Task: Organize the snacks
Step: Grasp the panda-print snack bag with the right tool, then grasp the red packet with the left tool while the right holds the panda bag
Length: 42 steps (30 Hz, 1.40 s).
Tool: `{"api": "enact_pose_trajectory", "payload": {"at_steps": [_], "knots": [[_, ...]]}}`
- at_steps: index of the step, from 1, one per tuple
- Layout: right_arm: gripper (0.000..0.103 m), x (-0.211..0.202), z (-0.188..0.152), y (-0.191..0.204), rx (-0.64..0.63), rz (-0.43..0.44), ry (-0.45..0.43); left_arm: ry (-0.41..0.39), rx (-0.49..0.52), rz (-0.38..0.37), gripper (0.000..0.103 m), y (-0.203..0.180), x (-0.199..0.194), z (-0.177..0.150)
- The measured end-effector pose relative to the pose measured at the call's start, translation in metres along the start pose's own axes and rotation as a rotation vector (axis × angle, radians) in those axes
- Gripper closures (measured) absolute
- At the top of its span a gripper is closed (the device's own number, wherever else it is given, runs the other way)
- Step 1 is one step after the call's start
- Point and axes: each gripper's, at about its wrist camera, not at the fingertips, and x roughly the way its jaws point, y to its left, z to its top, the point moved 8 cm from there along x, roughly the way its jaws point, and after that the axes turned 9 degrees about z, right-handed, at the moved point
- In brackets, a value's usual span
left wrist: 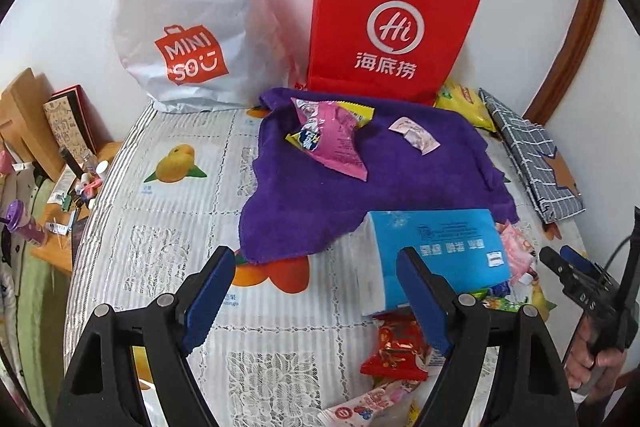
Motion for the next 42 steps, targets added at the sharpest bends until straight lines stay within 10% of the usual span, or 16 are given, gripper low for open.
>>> {"api": "enact_pose_trajectory", "payload": {"at_steps": [16, 42], "knots": [[0.05, 0.06, -0.014, -0.01, 0.01, 0.033, 0.119, 0.063, -0.025, 0.006, 0.021, 0.005, 0.03, -0.005], [0.051, -0.054, -0.055, -0.005, -0.034, -0.031, -0.015, 0.105, 0.115, -0.121, 0.023, -0.056, 0.021, -0.076]]}}
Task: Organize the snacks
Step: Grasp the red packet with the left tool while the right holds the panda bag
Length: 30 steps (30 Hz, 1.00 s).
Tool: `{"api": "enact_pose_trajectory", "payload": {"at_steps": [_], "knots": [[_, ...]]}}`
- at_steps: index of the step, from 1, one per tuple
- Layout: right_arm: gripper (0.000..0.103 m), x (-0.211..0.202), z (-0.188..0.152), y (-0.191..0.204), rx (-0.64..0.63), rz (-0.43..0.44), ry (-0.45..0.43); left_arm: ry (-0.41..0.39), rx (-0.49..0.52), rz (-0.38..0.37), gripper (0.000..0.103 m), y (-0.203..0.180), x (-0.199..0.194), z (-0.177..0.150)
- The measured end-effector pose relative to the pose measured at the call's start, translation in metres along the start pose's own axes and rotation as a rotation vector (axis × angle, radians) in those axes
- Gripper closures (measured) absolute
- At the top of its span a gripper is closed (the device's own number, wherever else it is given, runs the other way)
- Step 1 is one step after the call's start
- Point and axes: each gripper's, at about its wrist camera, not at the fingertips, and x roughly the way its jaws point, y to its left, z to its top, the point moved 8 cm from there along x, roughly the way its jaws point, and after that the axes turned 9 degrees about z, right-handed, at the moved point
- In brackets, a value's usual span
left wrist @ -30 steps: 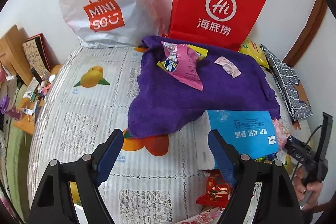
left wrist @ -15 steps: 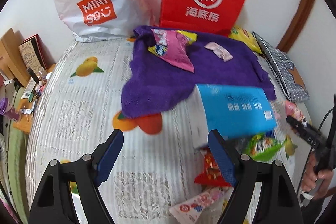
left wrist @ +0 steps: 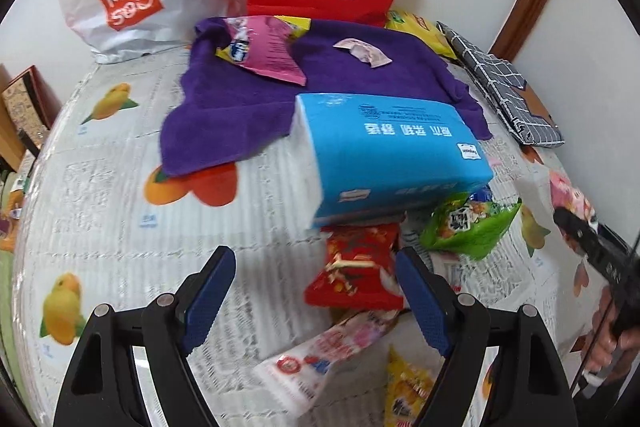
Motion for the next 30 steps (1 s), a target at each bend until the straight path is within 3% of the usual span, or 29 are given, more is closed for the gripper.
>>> {"api": "enact_pose_trajectory", "payload": {"at_steps": [5, 10, 12, 17, 23, 24, 25, 30], "knots": [[0.051, -0.003, -0.005, -0.01, 0.011, -0.03, 0.001, 0.043, 0.009, -0.007, 0.026, -0.009, 0.021, 0.003], [0.051, 0.003, -0.008, -0.012, 0.018, -0.035, 0.017, 0.111, 0.022, -0.05, 0.045, -0.018, 0.04, -0.006], [0.051, 0.006, -0.01, -0.009, 0.013, -0.034, 0.025, 0.093, 0.038, -0.034, 0.054, -0.019, 0.04, -0.007], [0.051, 0.011, -0.014, 0.001, -0.005, -0.029, 0.036, 0.077, 0.01, -0.067, 0.057, -0.012, 0.031, -0.008], [0.051, 0.002, -0.012, 0.017, -0.031, -0.02, 0.021, 0.039, -0.022, -0.041, 0.057, 0.01, 0.012, -0.007], [0.051, -0.002, -0.011, 0.021, -0.037, -0.014, 0.014, 0.032, -0.029, -0.037, 0.062, 0.014, 0.008, -0.007], [0.051, -0.004, -0.01, 0.023, -0.04, -0.011, 0.01, 0.027, -0.041, -0.033, 0.076, 0.018, 0.002, -0.007], [0.051, -0.022, -0.006, 0.041, -0.072, 0.011, -0.015, 0.008, -0.064, -0.042, 0.079, 0.026, -0.01, -0.009]]}}
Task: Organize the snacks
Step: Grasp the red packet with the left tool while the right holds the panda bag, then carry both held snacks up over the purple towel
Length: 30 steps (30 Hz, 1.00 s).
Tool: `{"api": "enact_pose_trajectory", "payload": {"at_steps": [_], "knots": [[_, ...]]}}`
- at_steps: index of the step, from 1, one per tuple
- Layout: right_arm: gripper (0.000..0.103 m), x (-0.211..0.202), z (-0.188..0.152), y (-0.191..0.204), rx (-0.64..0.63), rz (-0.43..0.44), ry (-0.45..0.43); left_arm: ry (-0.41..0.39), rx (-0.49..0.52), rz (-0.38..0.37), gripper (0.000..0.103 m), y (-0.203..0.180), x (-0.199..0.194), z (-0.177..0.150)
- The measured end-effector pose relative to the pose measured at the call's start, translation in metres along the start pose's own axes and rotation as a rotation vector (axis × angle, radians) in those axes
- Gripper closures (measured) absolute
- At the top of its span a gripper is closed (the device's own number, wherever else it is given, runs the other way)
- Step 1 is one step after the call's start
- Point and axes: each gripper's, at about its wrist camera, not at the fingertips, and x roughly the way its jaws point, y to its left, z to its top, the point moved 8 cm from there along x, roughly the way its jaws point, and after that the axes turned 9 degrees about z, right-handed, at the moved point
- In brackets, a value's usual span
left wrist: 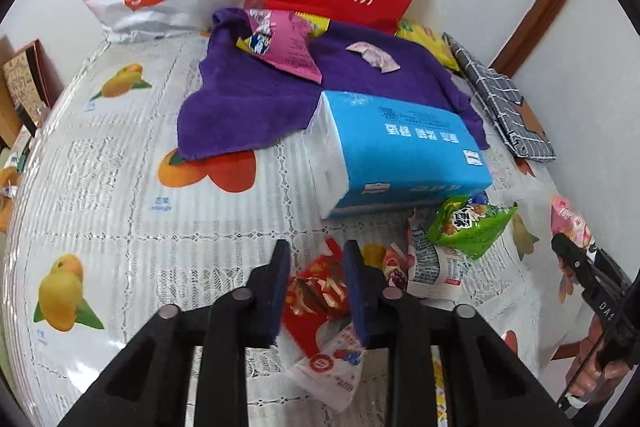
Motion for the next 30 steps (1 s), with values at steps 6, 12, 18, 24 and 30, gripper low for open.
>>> {"api": "enact_pose_trajectory", "payload": {"at_steps": [6, 12, 18, 24, 30], "knots": [[0.051, -0.007, 0.005, 0.015, -0.049, 0.025, -0.016, 0.022, 0.003, 0.038, 0.069, 0.006, 0.004, -0.012], [0.051, 0.004, -0.004, 0.016, -0.027, 0.042, -0.002, 0.048, 0.068, 0.041, 0.041, -0.004, 0.02, -0.024], [0.051, 0.009, -0.014, 0.01, 0.002, 0.037, 0.013, 0.051, 0.15, 0.083, 0.041, -0.014, 0.031, -0.031], [0.051, 0.016, -0.017, 0.009, 0.008, 0.032, 0.029, 0.015, 0.179, 0.084, 0.061, -0.015, 0.029, -0.03], [0.051, 0.026, -0.01, 0.017, -0.018, 0.04, 0.043, 0.006, 0.134, 0.047, 0.071, -0.011, 0.029, -0.023]]}}
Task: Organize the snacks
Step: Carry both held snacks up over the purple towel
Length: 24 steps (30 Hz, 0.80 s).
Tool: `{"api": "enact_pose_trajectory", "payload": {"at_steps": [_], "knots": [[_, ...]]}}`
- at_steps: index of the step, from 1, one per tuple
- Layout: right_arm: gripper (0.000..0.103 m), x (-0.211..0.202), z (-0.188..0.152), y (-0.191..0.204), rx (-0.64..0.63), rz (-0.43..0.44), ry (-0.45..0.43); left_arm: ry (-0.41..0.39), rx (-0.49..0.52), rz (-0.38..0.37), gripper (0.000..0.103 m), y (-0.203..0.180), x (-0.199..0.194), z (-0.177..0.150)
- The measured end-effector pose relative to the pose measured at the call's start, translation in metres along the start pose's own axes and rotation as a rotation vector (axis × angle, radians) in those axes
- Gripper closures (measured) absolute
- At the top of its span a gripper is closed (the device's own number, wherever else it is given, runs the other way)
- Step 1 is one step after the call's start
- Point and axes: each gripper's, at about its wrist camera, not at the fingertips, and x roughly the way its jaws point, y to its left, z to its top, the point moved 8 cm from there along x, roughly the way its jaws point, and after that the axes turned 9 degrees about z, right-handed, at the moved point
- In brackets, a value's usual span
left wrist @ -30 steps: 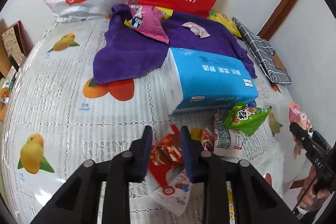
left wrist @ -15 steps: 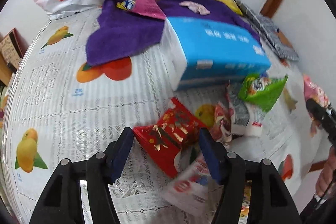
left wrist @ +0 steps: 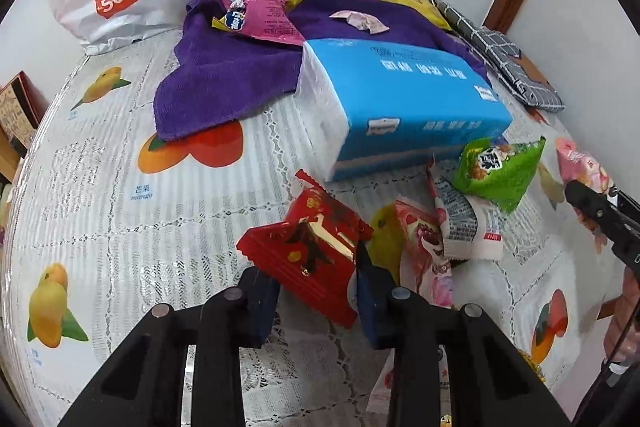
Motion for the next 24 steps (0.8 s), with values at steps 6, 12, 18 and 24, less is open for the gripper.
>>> {"api": "enact_pose_trajectory", "payload": {"at_steps": [6, 12, 18, 24], "knots": [[0.051, 0.003, 0.003, 0.009, -0.027, 0.009, 0.004, -0.032, -0.025, 0.002, 0.071, 0.005, -0.009, 0.003], [0.051, -0.003, 0.005, 0.016, -0.039, 0.019, -0.006, -0.086, -0.067, -0.007, 0.071, 0.009, -0.027, 0.009], [0.051, -0.015, 0.017, 0.019, -0.041, 0.022, -0.03, -0.143, -0.153, -0.064, 0.071, 0.013, -0.047, 0.021], [0.051, -0.024, 0.035, 0.022, -0.052, 0.018, -0.053, -0.185, -0.195, -0.074, 0.071, 0.014, -0.064, 0.034]]}}
